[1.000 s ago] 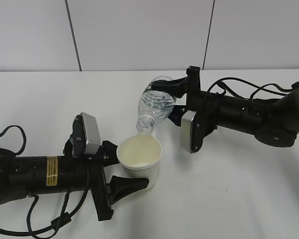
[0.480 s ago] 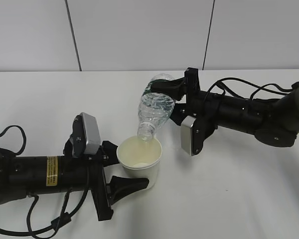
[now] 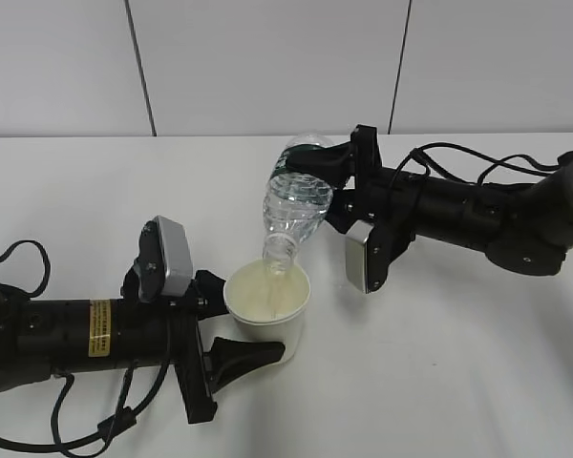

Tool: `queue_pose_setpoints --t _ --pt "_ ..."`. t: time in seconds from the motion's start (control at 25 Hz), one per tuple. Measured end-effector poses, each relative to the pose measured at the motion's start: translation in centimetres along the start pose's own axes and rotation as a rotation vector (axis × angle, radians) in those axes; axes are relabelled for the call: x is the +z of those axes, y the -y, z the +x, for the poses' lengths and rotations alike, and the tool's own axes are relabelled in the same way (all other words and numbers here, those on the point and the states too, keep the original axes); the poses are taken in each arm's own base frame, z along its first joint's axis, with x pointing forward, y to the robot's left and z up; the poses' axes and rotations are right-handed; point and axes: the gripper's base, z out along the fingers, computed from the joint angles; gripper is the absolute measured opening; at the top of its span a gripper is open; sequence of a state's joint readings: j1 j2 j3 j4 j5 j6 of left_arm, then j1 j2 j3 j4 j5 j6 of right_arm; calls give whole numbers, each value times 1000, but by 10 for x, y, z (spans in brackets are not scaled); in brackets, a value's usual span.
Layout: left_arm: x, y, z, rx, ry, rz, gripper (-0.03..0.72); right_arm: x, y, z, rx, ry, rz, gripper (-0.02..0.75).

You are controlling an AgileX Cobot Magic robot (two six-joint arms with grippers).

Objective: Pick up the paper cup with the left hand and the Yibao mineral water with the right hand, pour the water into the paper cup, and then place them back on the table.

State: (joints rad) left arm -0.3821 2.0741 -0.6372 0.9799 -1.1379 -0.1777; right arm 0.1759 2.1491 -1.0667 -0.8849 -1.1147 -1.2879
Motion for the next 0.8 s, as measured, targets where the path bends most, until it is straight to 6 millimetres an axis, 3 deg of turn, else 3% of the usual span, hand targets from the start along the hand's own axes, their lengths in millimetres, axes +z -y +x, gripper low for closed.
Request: queue_pose_setpoints --t 0.8 --pt "0 0 0 0 -1 1 462 2 4 3 -20 -3 14 396"
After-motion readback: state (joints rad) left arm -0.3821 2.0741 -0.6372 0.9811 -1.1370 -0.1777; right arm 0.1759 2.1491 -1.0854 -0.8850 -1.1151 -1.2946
